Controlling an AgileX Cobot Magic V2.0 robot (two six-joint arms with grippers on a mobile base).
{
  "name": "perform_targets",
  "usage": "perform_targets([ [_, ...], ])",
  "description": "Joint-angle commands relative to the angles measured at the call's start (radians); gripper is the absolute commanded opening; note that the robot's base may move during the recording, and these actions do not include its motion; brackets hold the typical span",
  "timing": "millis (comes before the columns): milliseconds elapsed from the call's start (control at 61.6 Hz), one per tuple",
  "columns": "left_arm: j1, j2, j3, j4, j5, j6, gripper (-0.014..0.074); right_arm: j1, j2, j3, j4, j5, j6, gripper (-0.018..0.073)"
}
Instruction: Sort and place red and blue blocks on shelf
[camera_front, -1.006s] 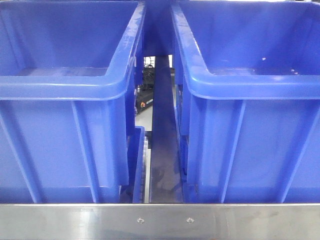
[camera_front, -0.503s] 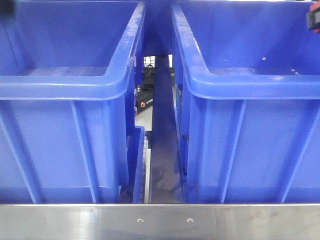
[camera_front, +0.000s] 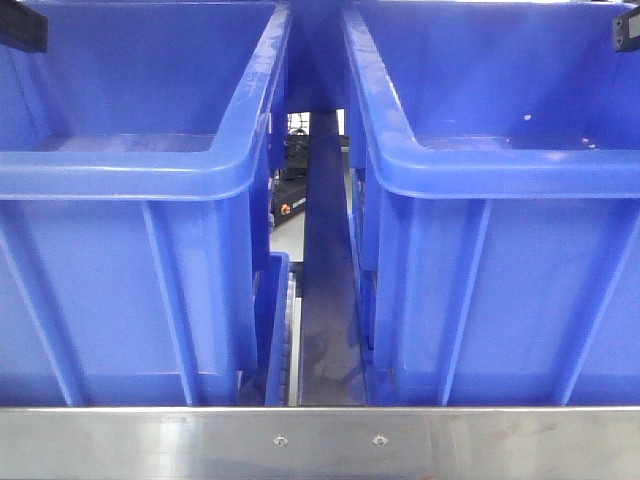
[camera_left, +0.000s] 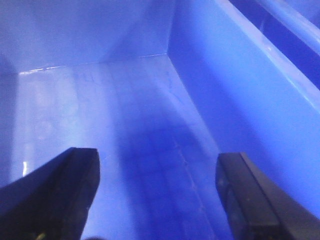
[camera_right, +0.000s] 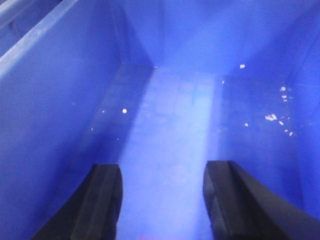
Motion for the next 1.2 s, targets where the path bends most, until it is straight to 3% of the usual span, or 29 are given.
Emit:
perform_targets([
  [0,-0.009,-0.014,-0.039,-0.009,-0.101,0.000,0.0470,0.001,-0.013,-0.040,0.000,-0.100,-0.006,0.0468],
  [97,-0.007,-0.045,-0.039,-0.009,-0.127,0.000,0.0371,-0.001,-0.029,-0.040,0.007,-0.126,-0.006,0.0442],
  [162,-0.005,-0.072,-0.039,-0.009,-0.142,0.000,0.0269,-0.001,-0.049,-0.040,0.020,-0.142,-0.006,0.0368],
  [260,0.012,-0.116,-0.039,-0.009,-0.151,0.000,0.0123,-0.003,-0.084,-0.040,0.049,-0.149,-0.006,0.0172],
  [325,0.037,-0.144,-0.039,-0.009,-0.151,0.000,0.0135,-0.003,-0.106,-0.040,0.052,-0.149,-0.006,0.0038],
  [535,0.179,-0.244,-0.039,-0.016,-0.111,0.000,0.0126,-0.018,-0.154,-0.030,0.061,-0.144,-0.010,0.0050],
  [698,0.266,-0.337,-0.022,-0.016,-0.010,0.000,0.0126,-0.136,-0.235,0.027,0.061,-0.145,-0.010,0.0050],
  [860,0.283,-0.444,0.049,-0.016,-0.017,0.000,0.0126,-0.242,-0.361,0.111,0.061,-0.156,-0.010,0.0050],
  [1184,0.283,-0.602,0.181,-0.016,-0.017,0.000,0.0126,-0.250,-0.556,0.205,0.061,-0.125,-0.010,0.0050],
])
